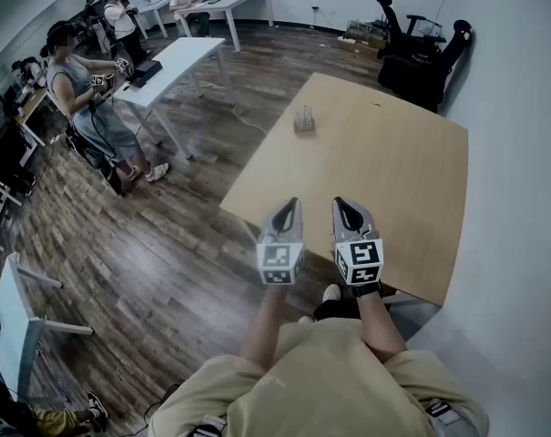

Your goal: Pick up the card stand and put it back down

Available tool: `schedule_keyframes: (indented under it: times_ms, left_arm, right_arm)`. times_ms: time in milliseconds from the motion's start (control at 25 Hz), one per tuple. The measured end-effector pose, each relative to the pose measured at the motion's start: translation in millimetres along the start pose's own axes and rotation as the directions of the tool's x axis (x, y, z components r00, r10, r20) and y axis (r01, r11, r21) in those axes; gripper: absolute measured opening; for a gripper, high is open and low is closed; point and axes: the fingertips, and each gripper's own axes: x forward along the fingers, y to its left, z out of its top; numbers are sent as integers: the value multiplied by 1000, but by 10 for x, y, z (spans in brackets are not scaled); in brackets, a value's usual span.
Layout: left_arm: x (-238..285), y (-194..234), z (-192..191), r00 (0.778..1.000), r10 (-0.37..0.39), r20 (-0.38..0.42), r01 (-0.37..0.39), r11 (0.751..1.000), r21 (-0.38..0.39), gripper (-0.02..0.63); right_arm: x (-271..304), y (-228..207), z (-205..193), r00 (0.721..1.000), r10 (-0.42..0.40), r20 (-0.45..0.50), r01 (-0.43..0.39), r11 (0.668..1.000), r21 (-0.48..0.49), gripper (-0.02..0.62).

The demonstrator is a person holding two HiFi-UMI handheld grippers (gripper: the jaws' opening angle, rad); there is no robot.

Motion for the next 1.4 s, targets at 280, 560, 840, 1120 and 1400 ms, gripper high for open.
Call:
schedule_keyframes:
  times_ms: [280, 560, 840, 1120, 1400]
  left_arm:
    - [138, 77, -105, 1000, 4, -12, -4, 1000, -16, 2]
    - [570, 396, 10, 999, 43, -15, -44, 999, -8, 2]
    - [1268, 712, 96, 996, 86, 6, -86, 996, 9, 2]
    - [1905, 768, -85, 997, 64, -35, -63, 998, 31, 2]
    - [2320, 852, -566, 989, 10, -146, -6, 999, 31, 2]
  right_arm:
    - [106, -41, -100, 1000, 6, -13, -6, 1000, 1, 5]
    - [699, -221, 105, 993, 101, 66, -105, 992, 63, 5]
    - [1366, -599, 208, 981, 170, 96, -178, 980, 84, 5]
    - [1700, -1131, -73, 977, 194, 84, -205, 967, 152, 5]
    - [2088, -1501, -608, 992, 124, -1, -120, 963, 243, 5]
